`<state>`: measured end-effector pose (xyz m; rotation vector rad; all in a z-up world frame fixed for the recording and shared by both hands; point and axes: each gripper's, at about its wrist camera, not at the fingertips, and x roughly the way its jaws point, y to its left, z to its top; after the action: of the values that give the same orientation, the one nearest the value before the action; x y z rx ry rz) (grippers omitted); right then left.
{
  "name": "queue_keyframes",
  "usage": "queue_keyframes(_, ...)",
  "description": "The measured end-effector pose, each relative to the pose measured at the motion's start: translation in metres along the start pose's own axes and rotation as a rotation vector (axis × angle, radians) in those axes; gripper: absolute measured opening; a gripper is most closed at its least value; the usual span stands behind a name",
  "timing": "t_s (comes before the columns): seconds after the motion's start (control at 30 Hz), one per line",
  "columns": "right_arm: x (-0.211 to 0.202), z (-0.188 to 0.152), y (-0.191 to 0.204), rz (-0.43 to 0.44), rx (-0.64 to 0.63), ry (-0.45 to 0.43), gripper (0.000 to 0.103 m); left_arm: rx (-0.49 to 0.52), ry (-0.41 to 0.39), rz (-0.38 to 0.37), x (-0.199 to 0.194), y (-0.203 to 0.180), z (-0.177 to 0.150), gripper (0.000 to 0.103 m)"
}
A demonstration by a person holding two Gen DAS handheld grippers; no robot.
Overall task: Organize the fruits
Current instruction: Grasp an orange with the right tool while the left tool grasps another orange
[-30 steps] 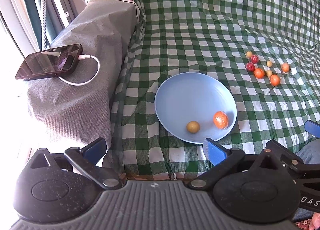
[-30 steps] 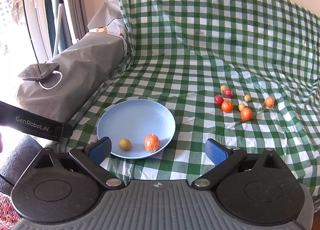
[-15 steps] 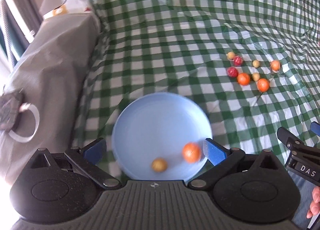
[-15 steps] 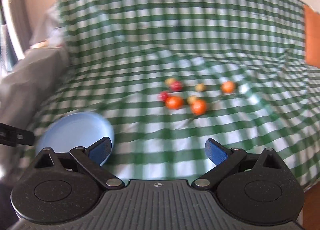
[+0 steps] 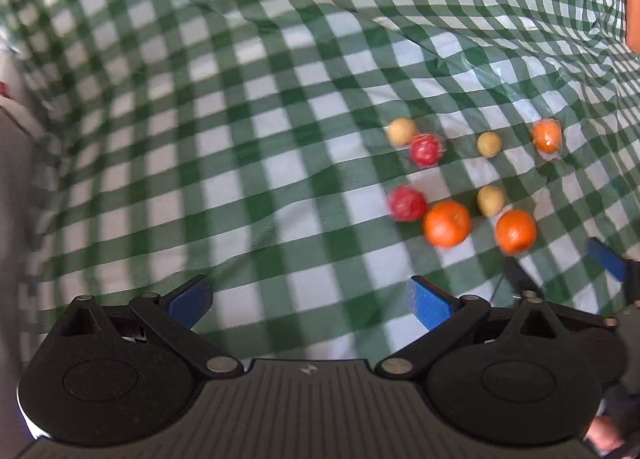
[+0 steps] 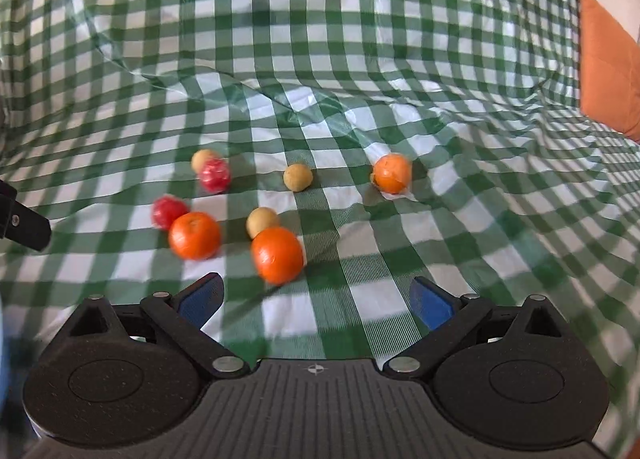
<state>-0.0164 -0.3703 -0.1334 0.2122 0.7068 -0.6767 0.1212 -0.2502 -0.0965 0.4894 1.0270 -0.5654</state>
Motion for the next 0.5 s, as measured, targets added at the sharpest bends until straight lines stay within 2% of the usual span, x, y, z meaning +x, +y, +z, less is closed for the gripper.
queue_keyframes(0.07, 0.017, 0.002, -0.002, 0.010, -0.007, -0.006, 0.092, -0.010, 0.012, -0.019, 0.013, -0.010, 0.007, 0.103)
queue_keyframes(0.1, 0.024, 0.002, -0.004, 0.020, -0.009, -0.008, 0.078, -0.017, 0.018, -0.028, 0.018, -0.014, 0.009, 0.103)
queue_keyframes(0.13, 0.031, 0.002, -0.007, 0.046, -0.007, -0.002, 0.058, -0.025, 0.023, -0.038, 0.022, -0.019, 0.010, 0.103)
queue_keyframes(0.23, 0.039, 0.004, -0.014, 0.032, 0.019, -0.016, 0.044, -0.046, 0.043, -0.071, 0.037, -0.032, 0.018, 0.103)
queue_keyframes(0.33, 0.043, 0.004, -0.024, -0.041, 0.046, -0.024, 0.043, -0.059, 0.062, -0.093, 0.048, -0.045, 0.024, 0.103)
queue_keyframes(0.4, 0.047, 0.005, -0.030, -0.050, 0.068, -0.027, 0.044, -0.053, 0.066, -0.094, 0.054, -0.054, 0.028, 0.103)
queue_keyframes(0.43, 0.047, 0.005, -0.030, -0.053, 0.068, -0.032, 0.047, -0.050, 0.067, -0.095, 0.058, -0.058, 0.030, 0.103)
queue_keyframes(0.47, 0.048, 0.005, -0.029, -0.060, 0.060, -0.036, 0.049, -0.052, 0.070, -0.094, 0.061, -0.060, 0.031, 0.100)
queue_keyframes(0.5, 0.049, 0.005, -0.028, -0.072, 0.052, -0.042, 0.054, -0.062, 0.077, -0.094, 0.064, -0.062, 0.032, 0.092)
